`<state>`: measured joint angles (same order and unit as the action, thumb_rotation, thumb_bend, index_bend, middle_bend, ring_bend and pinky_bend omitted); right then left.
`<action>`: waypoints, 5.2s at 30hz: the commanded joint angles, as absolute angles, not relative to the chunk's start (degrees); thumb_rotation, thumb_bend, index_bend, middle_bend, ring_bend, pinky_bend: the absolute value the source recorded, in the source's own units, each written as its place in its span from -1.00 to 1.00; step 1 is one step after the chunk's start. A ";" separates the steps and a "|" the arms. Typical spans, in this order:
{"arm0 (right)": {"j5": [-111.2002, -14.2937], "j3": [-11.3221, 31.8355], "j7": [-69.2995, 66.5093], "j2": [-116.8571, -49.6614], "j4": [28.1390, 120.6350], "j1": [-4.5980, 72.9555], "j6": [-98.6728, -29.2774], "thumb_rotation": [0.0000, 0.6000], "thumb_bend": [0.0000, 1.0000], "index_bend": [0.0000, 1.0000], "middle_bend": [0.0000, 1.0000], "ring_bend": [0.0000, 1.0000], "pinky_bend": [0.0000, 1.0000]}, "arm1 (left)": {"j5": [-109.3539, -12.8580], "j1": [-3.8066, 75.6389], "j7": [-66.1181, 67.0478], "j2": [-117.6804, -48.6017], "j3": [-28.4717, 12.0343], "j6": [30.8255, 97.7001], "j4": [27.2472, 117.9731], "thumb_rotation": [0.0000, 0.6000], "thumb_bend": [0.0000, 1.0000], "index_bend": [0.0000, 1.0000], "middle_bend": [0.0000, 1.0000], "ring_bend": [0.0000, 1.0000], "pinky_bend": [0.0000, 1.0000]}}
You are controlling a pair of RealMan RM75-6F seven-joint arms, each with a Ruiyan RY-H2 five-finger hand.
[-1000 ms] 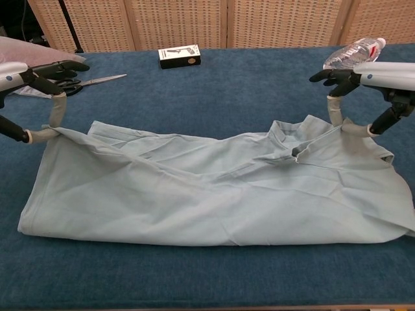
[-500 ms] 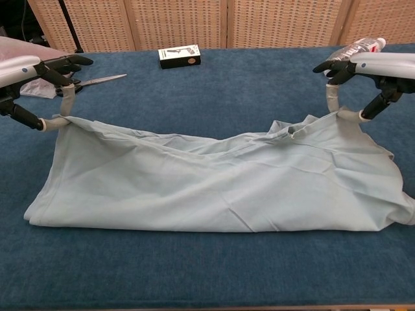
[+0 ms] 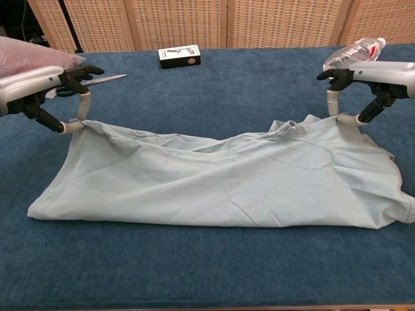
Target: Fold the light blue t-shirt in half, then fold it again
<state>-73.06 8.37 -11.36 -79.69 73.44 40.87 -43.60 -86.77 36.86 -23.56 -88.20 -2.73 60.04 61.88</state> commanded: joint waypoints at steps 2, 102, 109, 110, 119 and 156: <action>-72.47 8.37 -11.56 -80.78 71.69 41.21 -42.72 1.00 0.34 0.43 -1.00 -1.00 -1.00 | -85.63 37.15 -22.81 -89.74 -3.13 58.88 60.58 1.00 0.54 0.34 -1.00 -1.00 -1.00; -85.29 5.81 7.68 -73.96 83.08 24.12 -89.21 1.00 -1.00 -1.00 -1.00 -1.00 -1.00 | -81.51 34.46 -12.52 -81.23 -5.50 60.15 74.44 1.00 -1.00 -1.00 -1.00 -1.00 -1.00; -89.08 1.74 5.62 -71.47 83.61 16.78 -96.38 1.00 -1.00 -1.00 -1.00 -1.00 -1.00 | -80.83 34.40 -11.54 -81.27 -5.29 59.30 74.39 1.00 -1.00 -1.00 -1.00 -1.00 -1.00; -89.37 1.41 5.26 -71.43 83.37 16.05 -97.09 1.00 -1.00 -1.00 -1.00 -1.00 -1.00 | -80.72 34.40 -11.41 -81.31 -5.26 59.16 74.37 1.00 -1.00 -1.00 -1.00 -1.00 -1.00; -92.43 -0.53 1.55 -71.97 80.91 10.59 -102.21 1.00 -1.00 -1.00 -1.00 -1.00 -1.00 | -78.46 34.68 -9.21 -82.18 -5.27 56.68 74.40 1.00 -0.97 -1.00 -1.00 -1.00 -1.00; -94.47 2.60 -0.97 -70.96 80.69 8.35 -98.11 1.00 -1.00 -1.00 -1.00 -1.00 -1.00 | -54.67 41.66 5.61 -89.88 -11.81 46.02 73.35 1.00 -0.50 -0.25 -1.00 -1.00 -1.00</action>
